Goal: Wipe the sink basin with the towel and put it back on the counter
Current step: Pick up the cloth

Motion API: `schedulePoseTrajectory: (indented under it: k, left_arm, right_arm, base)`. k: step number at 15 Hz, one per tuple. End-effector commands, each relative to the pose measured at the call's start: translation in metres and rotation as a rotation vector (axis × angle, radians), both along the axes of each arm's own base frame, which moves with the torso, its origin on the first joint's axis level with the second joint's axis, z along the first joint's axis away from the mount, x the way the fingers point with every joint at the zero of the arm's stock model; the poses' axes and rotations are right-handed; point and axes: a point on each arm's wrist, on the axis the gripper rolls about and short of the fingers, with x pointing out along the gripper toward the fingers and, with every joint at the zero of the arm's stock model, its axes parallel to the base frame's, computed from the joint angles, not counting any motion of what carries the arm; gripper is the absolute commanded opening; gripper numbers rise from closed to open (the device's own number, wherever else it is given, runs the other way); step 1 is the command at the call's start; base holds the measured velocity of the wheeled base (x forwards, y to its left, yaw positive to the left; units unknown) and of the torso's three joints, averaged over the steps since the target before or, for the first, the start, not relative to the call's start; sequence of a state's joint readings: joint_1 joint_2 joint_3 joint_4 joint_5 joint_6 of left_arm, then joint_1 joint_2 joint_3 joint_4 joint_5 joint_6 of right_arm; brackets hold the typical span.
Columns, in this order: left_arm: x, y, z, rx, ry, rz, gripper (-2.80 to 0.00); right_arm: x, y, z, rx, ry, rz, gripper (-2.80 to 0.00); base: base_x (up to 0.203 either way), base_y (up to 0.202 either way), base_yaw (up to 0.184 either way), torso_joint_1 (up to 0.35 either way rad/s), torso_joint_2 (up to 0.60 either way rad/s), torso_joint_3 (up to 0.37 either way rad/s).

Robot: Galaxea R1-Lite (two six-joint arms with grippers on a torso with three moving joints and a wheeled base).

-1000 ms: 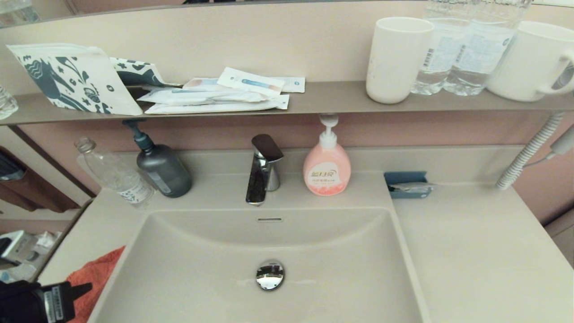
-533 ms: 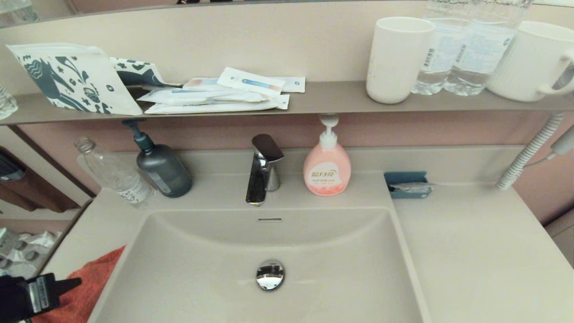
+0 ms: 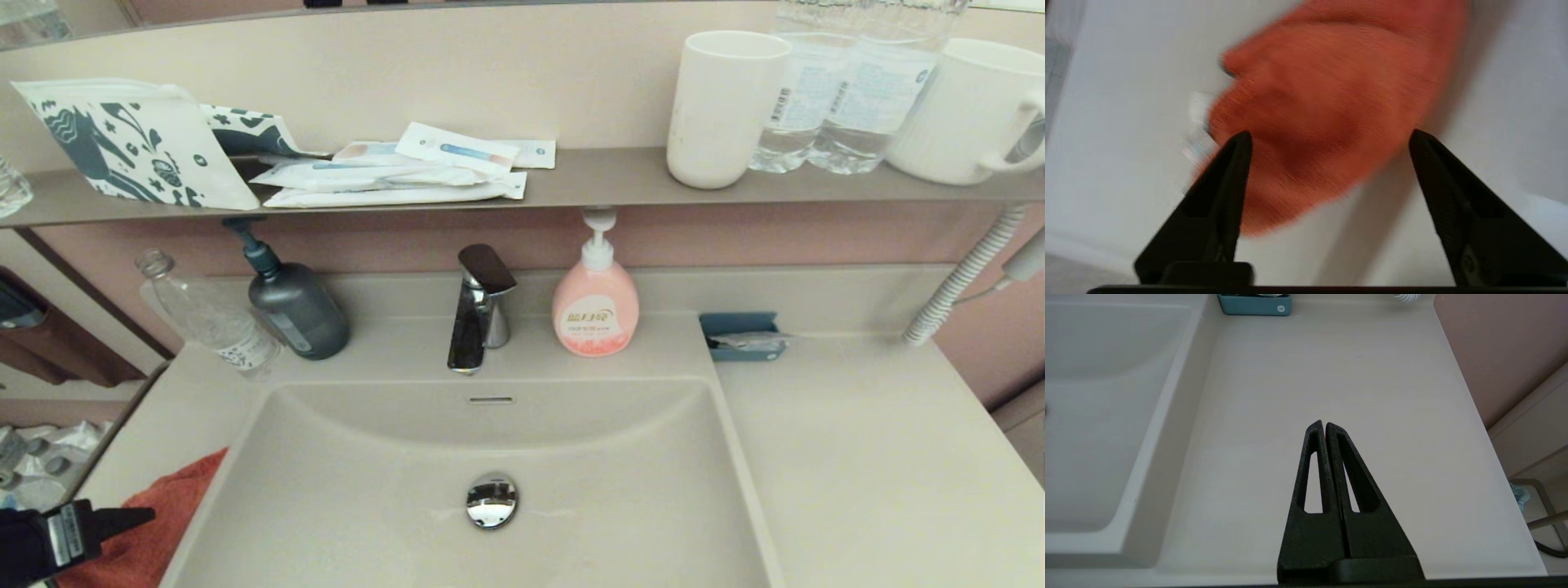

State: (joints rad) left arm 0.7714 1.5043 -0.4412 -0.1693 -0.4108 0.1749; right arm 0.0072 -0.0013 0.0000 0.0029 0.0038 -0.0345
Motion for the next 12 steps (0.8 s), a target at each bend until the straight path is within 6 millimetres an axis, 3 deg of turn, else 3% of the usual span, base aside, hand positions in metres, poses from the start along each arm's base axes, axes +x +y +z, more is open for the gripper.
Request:
schedulePoseTrajectory:
  k: [1, 8, 12]
  left_arm:
    - [0.008, 0.014, -0.017, -0.034, 0.034, 0.019, 0.0]
    - [0.028, 0.052, -0.028, -0.012, 0.01, 0.069, 0.0]
    - [0.035, 0.063, -0.035, -0.022, 0.022, 0.072, 0.0]
  right_arm:
    - [0.0, 0.0, 0.0, -0.001, 0.001, 0.001, -2.8]
    - [0.0, 0.0, 0.0, -0.001, 0.001, 0.001, -2.8]
    - [0.0, 0.0, 0.0, -0.001, 0.001, 0.001, -2.8]
  base:
    - [0.0, 0.0, 0.0, 0.0, 0.0, 0.0]
    - [0.0, 0.0, 0.0, 0.0, 0.0, 0.0]
    - [0.0, 0.0, 0.0, 0.0, 0.0, 0.0]
